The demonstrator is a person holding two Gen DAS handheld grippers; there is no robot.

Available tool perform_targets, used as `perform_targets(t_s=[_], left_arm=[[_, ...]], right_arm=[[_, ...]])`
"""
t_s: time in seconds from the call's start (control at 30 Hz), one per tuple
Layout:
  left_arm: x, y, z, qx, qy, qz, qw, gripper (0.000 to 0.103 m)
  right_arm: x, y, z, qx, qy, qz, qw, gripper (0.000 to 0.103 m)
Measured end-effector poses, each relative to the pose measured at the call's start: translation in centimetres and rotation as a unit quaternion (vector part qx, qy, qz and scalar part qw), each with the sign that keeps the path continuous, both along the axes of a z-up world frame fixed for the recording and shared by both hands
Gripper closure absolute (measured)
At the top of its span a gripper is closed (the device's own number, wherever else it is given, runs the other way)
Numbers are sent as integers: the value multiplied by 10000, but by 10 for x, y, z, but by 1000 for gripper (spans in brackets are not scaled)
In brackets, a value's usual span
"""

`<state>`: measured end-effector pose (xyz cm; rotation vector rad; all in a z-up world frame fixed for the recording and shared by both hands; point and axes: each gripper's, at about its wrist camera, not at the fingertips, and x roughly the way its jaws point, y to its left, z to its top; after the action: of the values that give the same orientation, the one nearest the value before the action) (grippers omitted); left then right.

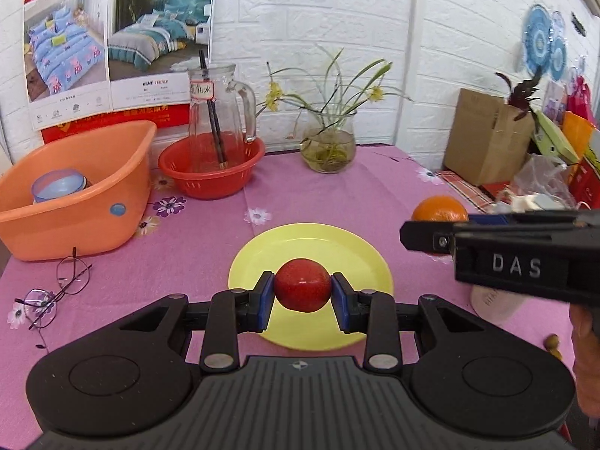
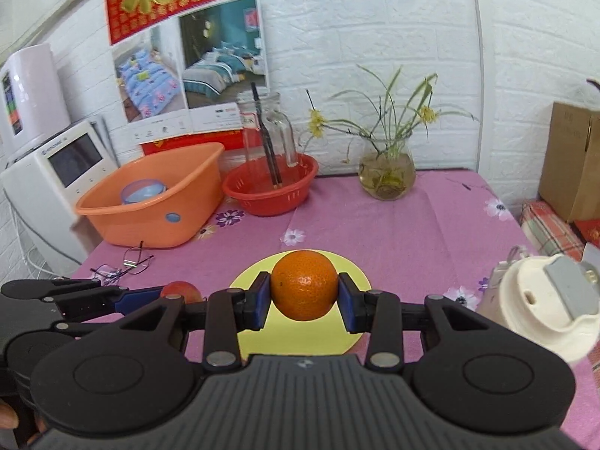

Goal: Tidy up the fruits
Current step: 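Carry the red plum and orange to the yellow plate and release both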

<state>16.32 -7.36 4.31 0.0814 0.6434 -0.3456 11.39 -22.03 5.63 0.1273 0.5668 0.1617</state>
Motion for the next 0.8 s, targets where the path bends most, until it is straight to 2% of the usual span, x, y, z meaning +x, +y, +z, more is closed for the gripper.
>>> perform_targets(t_s=[0.17,0.37,0.8], left_arm=[[35,-1,-27,6,317,166,9994,73],[58,0,-54,-36,672,187,9976,73],[75,0,-74,38,846,188,9962,73]], right_arm=[[21,-3,-29,117,357,-90,9993,51],[43,-9,-59,357,725,-207,9965,51],[60,0,-76,270,801,-58,9964,51]])
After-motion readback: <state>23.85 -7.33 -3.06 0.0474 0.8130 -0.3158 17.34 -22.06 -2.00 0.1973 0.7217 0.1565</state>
